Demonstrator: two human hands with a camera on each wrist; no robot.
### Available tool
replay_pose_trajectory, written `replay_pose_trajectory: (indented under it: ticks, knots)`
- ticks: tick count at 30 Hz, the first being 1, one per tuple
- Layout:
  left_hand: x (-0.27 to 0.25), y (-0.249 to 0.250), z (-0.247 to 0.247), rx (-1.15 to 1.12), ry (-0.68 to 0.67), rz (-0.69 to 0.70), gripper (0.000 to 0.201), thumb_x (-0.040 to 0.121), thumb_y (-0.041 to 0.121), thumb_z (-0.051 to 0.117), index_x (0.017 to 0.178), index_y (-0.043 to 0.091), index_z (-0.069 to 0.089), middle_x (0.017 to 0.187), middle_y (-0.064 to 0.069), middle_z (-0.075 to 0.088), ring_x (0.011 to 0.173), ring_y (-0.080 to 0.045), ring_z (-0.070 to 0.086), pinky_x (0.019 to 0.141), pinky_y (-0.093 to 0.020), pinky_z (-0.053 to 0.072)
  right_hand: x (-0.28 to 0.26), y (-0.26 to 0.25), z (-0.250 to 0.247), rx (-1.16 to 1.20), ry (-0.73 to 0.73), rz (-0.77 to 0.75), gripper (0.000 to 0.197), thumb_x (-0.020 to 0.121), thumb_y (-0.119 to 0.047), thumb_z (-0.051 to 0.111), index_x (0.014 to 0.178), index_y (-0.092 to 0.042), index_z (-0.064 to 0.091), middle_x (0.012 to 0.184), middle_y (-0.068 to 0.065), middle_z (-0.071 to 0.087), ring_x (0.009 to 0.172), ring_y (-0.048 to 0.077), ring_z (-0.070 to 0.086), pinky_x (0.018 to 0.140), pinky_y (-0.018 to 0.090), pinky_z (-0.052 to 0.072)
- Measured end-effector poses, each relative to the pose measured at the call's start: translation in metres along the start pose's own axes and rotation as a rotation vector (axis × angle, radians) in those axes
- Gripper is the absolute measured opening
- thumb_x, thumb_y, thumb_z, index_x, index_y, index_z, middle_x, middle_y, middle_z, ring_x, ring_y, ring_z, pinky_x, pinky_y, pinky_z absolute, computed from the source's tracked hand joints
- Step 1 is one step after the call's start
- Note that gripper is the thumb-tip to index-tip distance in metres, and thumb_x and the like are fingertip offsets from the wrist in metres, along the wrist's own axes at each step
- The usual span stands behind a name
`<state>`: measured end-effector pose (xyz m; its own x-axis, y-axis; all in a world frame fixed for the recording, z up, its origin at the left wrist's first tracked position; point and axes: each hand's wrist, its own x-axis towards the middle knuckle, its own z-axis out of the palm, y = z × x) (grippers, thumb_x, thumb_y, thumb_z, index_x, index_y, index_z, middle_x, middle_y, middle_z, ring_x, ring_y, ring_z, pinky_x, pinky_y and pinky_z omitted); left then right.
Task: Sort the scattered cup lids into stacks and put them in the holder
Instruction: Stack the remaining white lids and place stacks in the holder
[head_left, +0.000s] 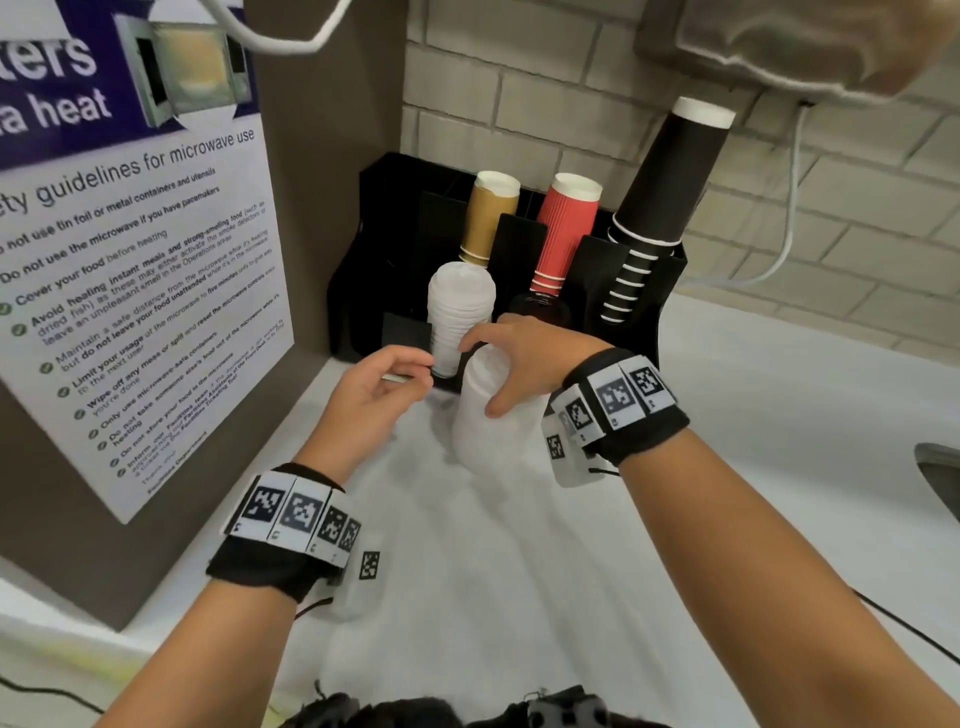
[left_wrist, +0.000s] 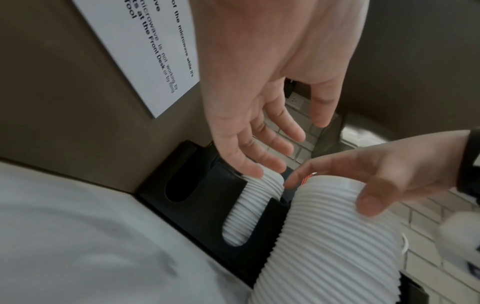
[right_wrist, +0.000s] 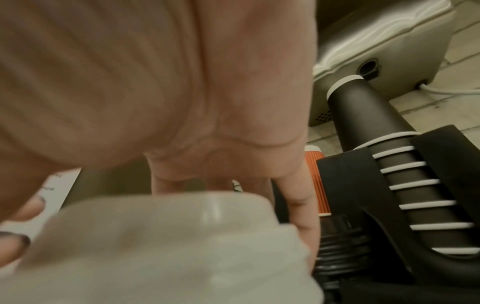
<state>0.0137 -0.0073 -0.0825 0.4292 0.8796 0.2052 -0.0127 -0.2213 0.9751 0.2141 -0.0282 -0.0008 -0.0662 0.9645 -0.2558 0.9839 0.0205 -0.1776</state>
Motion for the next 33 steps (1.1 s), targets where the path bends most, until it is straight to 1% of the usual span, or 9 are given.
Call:
replay_pose_trajectory:
  ticks: [3, 5, 8, 11, 14, 17, 20, 24, 33]
  knots:
    - [0.000, 0.008, 0.002, -0.019, -0.010, 0.020, 0.025, 0.090, 0.010, 0.063, 0.098, 0.033, 0.066, 0.089, 0.019, 0.067, 0.083, -0.001, 0.061, 0.077, -0.019, 0.048, -0.006, 0.002, -0.006, 0.034, 0.048, -0.001, 0.071, 0.069, -0.034, 0.080, 0.132, -0.032, 0.046, 0.113, -0.005, 0.041, 0.106, 0.018, 0.046, 0.084, 0.031, 0.048]
    - [-0.001, 0.015, 0.004, -0.033, -0.010, 0.042, 0.030, 0.086, 0.017, 0.070, 0.107, 0.037, 0.062, 0.104, 0.017, 0.065, 0.089, 0.001, 0.062, 0.078, -0.017, 0.047, -0.016, 0.004, -0.015, 0.101, 0.138, -0.023, 0.070, 0.071, -0.034, 0.080, 0.132, -0.031, 0.047, 0.121, -0.001, 0.046, 0.111, 0.019, 0.048, 0.094, 0.035, 0.048]
    - [-0.005, 0.023, 0.009, -0.090, -0.083, 0.044, 0.072, 0.065, 0.038, 0.078, 0.127, 0.051, 0.044, 0.131, 0.017, 0.052, 0.108, 0.001, 0.060, 0.082, -0.015, 0.051, -0.036, -0.002, -0.024, 0.440, 0.294, -0.148, 0.064, 0.074, -0.027, 0.081, 0.130, -0.029, 0.050, 0.120, -0.010, 0.051, 0.110, 0.004, 0.049, 0.096, 0.028, 0.042]
    - [-0.006, 0.034, 0.021, -0.216, -0.171, 0.124, 0.095, 0.065, 0.034, 0.085, 0.141, 0.048, 0.029, 0.148, 0.011, 0.040, 0.127, -0.009, 0.051, 0.092, -0.024, 0.052, -0.053, -0.017, -0.020, 0.750, 0.311, -0.250, 0.059, 0.077, -0.024, 0.078, 0.129, -0.028, 0.051, 0.122, -0.001, 0.053, 0.114, 0.014, 0.055, 0.099, 0.036, 0.048]
    - [-0.006, 0.043, 0.029, -0.280, -0.181, 0.230, 0.089, 0.071, 0.031, 0.082, 0.144, 0.038, 0.031, 0.147, 0.006, 0.045, 0.135, -0.016, 0.045, 0.103, -0.033, 0.047, -0.062, -0.025, -0.014, 0.890, 0.314, -0.284, 0.056, 0.081, -0.022, 0.074, 0.132, -0.027, 0.050, 0.123, 0.009, 0.055, 0.112, 0.023, 0.060, 0.099, 0.044, 0.050]
    - [-0.007, 0.045, 0.030, -0.283, -0.155, 0.222, 0.083, 0.065, 0.032, 0.082, 0.135, 0.041, 0.040, 0.142, 0.004, 0.048, 0.132, -0.025, 0.048, 0.103, -0.045, 0.047, -0.066, -0.025, -0.009, 0.955, 0.306, -0.266, 0.055, 0.085, -0.020, 0.071, 0.135, -0.028, 0.049, 0.124, 0.011, 0.056, 0.109, 0.024, 0.063, 0.095, 0.041, 0.053]
    - [-0.008, 0.044, 0.031, -0.268, -0.139, 0.197, 0.084, 0.060, 0.032, 0.084, 0.131, 0.041, 0.042, 0.141, 0.003, 0.047, 0.128, -0.024, 0.052, 0.098, -0.042, 0.052, -0.070, -0.022, -0.005, 1.018, 0.291, -0.251, 0.052, 0.086, -0.018, 0.070, 0.133, -0.030, 0.050, 0.127, 0.009, 0.056, 0.108, 0.024, 0.064, 0.086, 0.040, 0.057]
    - [-0.008, 0.043, 0.032, -0.265, -0.170, 0.168, 0.088, 0.061, 0.026, 0.091, 0.133, 0.041, 0.041, 0.143, 0.004, 0.046, 0.126, -0.022, 0.054, 0.092, -0.039, 0.055, -0.075, -0.020, -0.001, 1.060, 0.297, -0.227, 0.051, 0.085, -0.024, 0.071, 0.130, -0.035, 0.052, 0.124, 0.011, 0.057, 0.105, 0.025, 0.066, 0.087, 0.051, 0.056]
    - [-0.009, 0.047, 0.031, -0.232, -0.215, 0.133, 0.094, 0.056, 0.028, 0.085, 0.137, 0.039, 0.039, 0.141, 0.005, 0.047, 0.124, -0.023, 0.055, 0.088, -0.037, 0.057, -0.075, -0.016, 0.003, 1.024, 0.364, -0.218, 0.054, 0.078, -0.022, 0.077, 0.127, -0.033, 0.057, 0.120, 0.009, 0.062, 0.112, 0.021, 0.062, 0.084, 0.057, 0.055]
